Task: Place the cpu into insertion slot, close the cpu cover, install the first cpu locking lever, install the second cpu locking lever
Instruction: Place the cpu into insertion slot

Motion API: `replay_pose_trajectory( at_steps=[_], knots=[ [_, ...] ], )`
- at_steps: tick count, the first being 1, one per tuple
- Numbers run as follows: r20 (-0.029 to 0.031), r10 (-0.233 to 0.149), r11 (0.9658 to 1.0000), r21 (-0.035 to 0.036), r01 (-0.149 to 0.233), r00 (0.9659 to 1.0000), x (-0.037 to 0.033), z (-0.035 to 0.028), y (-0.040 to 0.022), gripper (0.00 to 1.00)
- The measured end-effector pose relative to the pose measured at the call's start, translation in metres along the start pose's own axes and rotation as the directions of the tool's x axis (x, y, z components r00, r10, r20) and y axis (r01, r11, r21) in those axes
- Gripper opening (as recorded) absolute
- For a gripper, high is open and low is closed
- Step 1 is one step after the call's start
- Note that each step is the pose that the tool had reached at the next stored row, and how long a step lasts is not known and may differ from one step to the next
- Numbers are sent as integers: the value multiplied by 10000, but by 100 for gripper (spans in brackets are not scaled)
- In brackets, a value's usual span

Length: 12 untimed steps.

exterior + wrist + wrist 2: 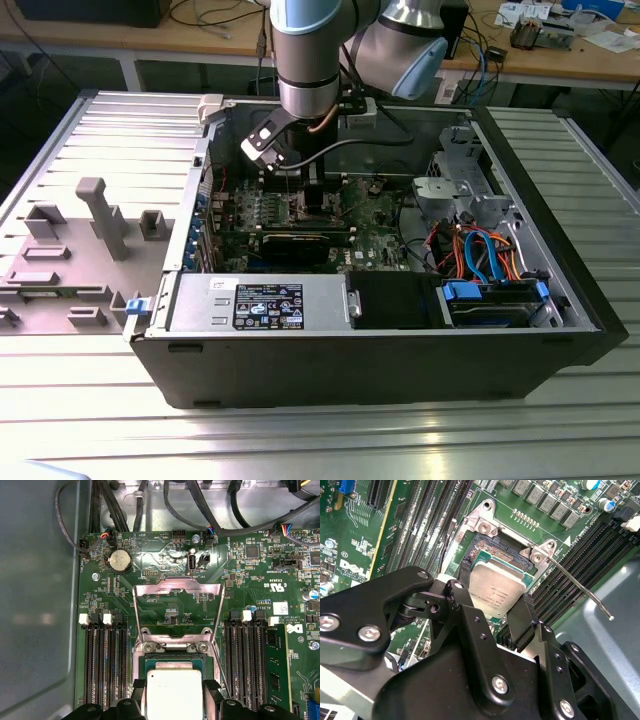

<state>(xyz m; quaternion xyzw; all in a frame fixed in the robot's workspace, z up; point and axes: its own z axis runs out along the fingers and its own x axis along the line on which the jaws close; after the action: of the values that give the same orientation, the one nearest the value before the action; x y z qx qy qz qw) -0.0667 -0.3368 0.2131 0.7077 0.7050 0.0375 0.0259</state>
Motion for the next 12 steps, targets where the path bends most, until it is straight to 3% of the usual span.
replay_pose_trajectory(
  at_steps=[12],
  knots=[
    [15, 160, 9999, -2, -160, 9999, 0, 4, 0, 54]
  ],
)
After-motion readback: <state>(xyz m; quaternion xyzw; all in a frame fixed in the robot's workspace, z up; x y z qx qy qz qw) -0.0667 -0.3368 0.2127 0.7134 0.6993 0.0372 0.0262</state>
